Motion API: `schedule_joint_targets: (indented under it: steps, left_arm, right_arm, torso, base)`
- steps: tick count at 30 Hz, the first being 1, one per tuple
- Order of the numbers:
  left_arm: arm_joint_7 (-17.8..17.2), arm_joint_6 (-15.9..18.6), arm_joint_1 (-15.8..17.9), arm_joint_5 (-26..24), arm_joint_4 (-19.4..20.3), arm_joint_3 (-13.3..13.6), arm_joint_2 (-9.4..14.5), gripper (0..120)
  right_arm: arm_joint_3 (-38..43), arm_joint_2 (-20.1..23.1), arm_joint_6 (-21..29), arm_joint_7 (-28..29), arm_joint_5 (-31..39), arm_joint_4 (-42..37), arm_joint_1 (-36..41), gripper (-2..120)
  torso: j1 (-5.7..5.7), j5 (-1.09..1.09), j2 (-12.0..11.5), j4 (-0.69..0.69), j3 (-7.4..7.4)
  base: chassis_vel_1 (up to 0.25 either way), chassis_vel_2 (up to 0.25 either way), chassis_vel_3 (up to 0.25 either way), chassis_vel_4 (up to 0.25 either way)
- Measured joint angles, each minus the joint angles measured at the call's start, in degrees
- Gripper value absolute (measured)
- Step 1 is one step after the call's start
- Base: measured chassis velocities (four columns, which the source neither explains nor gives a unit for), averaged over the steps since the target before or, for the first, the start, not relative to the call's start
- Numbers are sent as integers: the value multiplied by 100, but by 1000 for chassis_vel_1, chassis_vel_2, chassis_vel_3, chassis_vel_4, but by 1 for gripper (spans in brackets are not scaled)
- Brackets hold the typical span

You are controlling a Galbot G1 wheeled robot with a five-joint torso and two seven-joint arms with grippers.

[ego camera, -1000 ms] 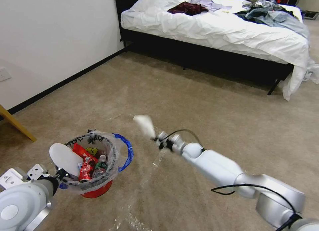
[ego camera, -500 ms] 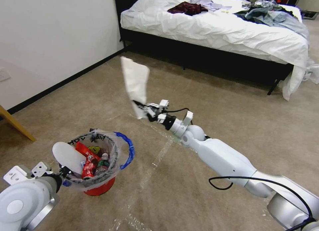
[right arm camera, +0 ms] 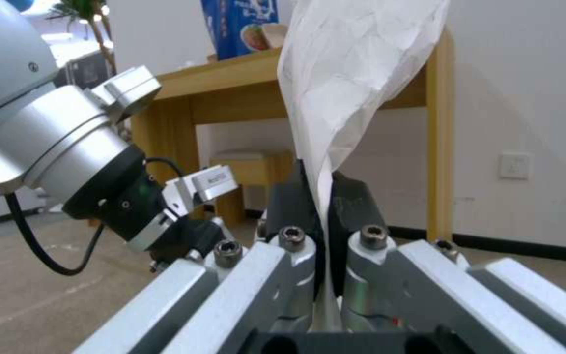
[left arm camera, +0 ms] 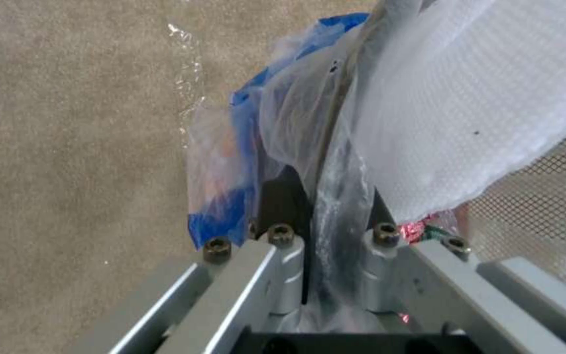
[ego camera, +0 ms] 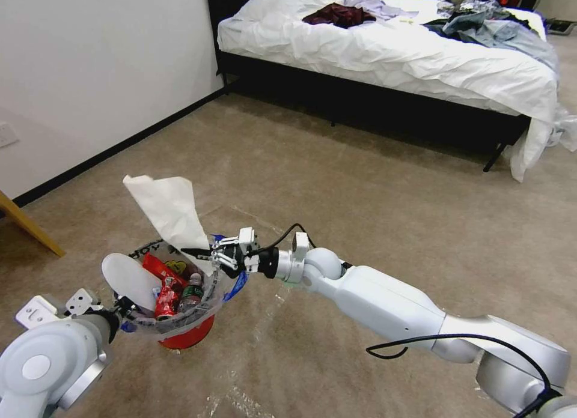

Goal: Pick up the trash bin and place the garbage on the floor into it.

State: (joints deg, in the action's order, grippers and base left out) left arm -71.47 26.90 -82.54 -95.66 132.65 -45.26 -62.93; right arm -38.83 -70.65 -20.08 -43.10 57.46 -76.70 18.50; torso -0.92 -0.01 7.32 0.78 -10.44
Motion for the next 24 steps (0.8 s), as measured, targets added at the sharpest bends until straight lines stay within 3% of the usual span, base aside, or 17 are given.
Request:
schedule_joint_targets:
  steps: [15,24]
  left_arm:
    - [-1,-1,-20,-37,24,-45,20,4]
    - [-7,-2,-7,-42,69,-33,41,4]
  right_arm:
    - [-211,-62,-135,49,-397,198,20,0]
    - [-283,-80,-236,59,-510,260,-93,28]
  torso:
    - [1,1,0,0,0]
    - [1,0,0,0,0]
  base:
    - [0,0,0,0]
    - [0,0,0,0]
